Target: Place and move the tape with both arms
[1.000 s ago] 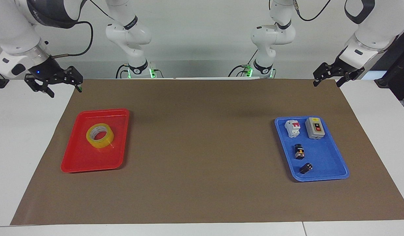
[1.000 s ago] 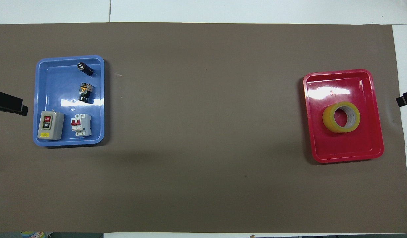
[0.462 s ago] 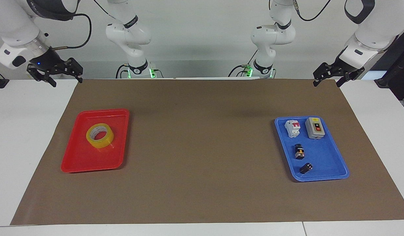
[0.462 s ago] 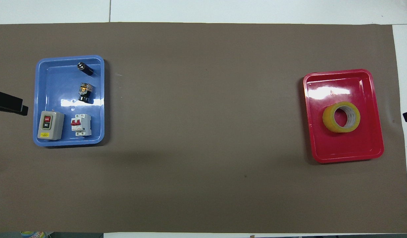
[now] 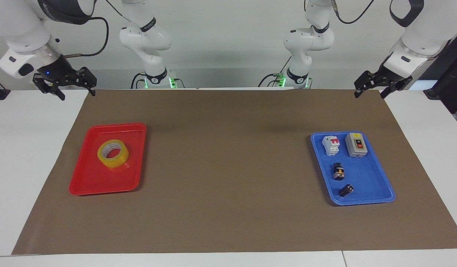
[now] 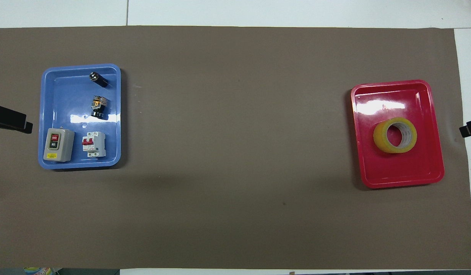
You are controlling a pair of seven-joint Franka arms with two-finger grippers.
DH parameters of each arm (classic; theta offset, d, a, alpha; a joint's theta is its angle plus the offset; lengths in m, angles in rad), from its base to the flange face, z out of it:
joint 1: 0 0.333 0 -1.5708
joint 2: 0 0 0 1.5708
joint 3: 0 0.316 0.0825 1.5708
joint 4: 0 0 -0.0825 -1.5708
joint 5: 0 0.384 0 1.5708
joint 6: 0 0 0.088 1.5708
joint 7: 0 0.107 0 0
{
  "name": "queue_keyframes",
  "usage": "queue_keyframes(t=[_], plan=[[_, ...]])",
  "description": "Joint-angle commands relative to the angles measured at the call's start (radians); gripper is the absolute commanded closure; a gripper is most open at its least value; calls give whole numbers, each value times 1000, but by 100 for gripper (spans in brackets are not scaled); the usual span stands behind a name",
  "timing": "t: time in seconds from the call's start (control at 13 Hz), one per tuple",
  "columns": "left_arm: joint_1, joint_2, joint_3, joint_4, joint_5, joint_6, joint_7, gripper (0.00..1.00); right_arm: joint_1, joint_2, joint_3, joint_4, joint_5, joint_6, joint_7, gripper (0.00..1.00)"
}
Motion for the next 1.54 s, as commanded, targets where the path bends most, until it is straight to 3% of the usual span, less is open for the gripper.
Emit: queue_keyframes(t=[0.0, 1.46], plan=[[4, -19, 0, -17, -15, 5, 14, 0, -2, -15, -4, -24, -3, 3, 14, 0], [4, -19, 0, -17, -15, 5, 14, 0, -25, -8, -4, -8, -17, 11, 43, 0]])
